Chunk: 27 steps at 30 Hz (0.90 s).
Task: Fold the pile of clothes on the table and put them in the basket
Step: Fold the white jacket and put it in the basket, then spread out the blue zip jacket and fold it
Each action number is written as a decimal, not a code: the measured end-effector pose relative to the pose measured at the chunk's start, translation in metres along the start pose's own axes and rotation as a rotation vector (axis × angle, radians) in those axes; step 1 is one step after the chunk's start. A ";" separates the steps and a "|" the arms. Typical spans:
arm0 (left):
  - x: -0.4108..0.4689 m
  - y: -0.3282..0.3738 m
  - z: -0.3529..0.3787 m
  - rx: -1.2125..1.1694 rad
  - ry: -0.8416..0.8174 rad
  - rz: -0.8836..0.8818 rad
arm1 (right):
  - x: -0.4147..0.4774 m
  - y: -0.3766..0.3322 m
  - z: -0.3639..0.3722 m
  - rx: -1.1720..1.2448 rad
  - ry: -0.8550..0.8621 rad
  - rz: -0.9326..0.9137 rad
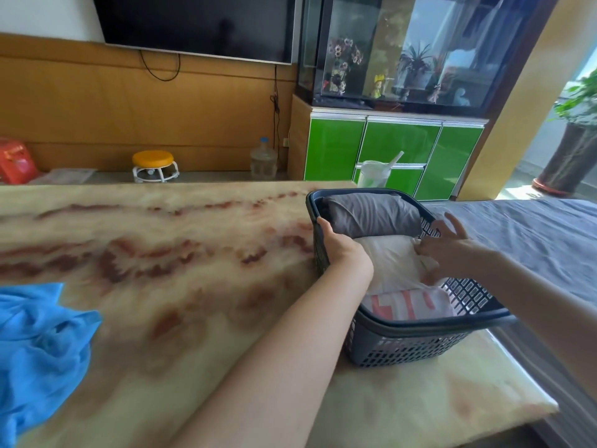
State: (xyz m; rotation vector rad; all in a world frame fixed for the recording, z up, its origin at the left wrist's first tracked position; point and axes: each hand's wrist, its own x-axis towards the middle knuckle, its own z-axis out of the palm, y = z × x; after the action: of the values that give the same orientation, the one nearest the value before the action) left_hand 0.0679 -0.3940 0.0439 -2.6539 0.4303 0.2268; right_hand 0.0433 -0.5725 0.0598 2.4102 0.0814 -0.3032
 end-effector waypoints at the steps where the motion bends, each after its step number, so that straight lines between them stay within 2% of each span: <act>1: -0.002 -0.001 -0.001 0.006 0.000 0.009 | 0.000 -0.002 0.001 -0.011 0.000 0.006; 3: -0.006 -0.004 -0.002 -0.076 0.036 0.024 | -0.001 -0.005 0.000 -0.015 -0.017 0.037; 5: -0.012 -0.014 -0.003 -0.310 0.149 0.042 | -0.005 -0.007 -0.006 0.092 0.013 0.097; 8: -0.034 -0.048 0.000 -0.766 0.444 0.047 | -0.013 -0.011 -0.021 0.524 0.225 0.123; 10: -0.056 -0.084 0.005 -1.046 0.558 0.042 | -0.023 -0.023 -0.044 0.899 0.359 0.071; 12: -0.078 -0.124 0.018 -1.217 0.508 0.018 | -0.035 -0.047 -0.074 1.176 0.389 -0.002; 15: -0.109 -0.185 0.056 -1.315 0.356 -0.082 | -0.049 -0.096 -0.125 1.529 0.311 -0.092; 17: -0.128 -0.223 0.091 -1.353 0.306 -0.182 | -0.051 -0.129 -0.153 1.662 0.307 -0.189; 20: -0.155 -0.272 0.152 -1.417 0.275 -0.307 | -0.053 -0.182 -0.188 1.699 0.260 -0.290; 23: -0.184 -0.310 0.219 -1.377 0.227 -0.437 | -0.056 -0.246 -0.209 1.627 0.179 -0.384; 25: -0.206 -0.330 0.263 -1.317 0.177 -0.522 | -0.056 -0.292 -0.215 1.643 0.120 -0.411; 27: -0.229 -0.346 0.302 -1.161 0.116 -0.619 | -0.055 -0.339 -0.216 1.652 0.008 -0.456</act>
State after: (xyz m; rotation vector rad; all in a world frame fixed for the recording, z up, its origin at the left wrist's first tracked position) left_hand -0.0577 0.0974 -0.0362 -3.7341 -0.7477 0.1360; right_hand -0.0153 -0.1740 0.0135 4.0112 0.5791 -0.7778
